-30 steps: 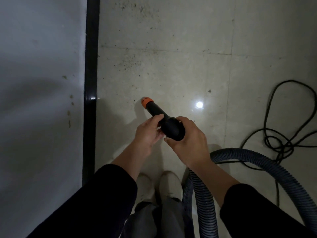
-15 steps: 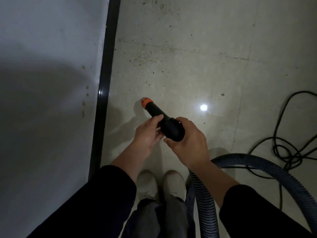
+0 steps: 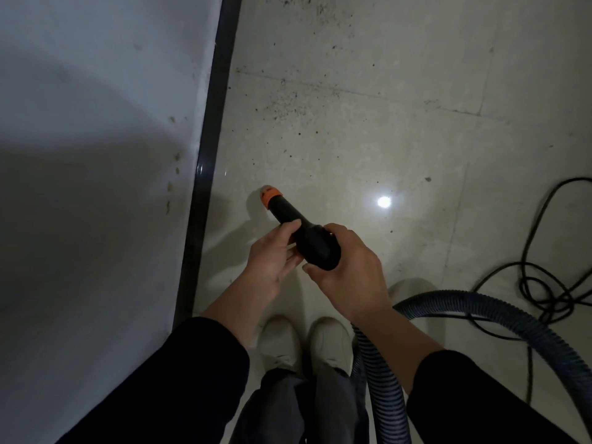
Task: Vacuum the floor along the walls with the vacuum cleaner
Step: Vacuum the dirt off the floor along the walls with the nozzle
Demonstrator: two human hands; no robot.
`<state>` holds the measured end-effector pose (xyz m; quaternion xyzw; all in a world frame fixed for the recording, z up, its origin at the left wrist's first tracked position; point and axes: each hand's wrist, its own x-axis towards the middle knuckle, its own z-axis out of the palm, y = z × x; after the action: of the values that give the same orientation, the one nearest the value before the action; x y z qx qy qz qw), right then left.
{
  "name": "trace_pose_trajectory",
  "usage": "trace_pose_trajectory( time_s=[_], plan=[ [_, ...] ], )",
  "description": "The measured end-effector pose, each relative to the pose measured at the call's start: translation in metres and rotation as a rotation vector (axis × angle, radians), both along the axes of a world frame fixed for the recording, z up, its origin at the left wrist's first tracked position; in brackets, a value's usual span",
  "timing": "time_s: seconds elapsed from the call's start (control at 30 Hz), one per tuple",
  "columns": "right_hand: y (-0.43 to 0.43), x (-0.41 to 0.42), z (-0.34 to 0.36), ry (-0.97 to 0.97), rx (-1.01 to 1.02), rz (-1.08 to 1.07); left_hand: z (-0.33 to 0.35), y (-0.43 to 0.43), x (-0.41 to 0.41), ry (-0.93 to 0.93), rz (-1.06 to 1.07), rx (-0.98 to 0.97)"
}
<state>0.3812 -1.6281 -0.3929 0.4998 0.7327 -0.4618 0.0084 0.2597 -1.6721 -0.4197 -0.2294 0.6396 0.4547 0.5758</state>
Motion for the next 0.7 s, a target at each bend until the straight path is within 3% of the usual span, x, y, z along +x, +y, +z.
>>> trace_pose_trajectory(
  time_s=[0.7],
  plan=[
    [-0.011, -0.042, -0.009, 0.047, -0.001, 0.078, -0.003, -0.022, -0.041, 0.031, 0.055, -0.041]
  ],
)
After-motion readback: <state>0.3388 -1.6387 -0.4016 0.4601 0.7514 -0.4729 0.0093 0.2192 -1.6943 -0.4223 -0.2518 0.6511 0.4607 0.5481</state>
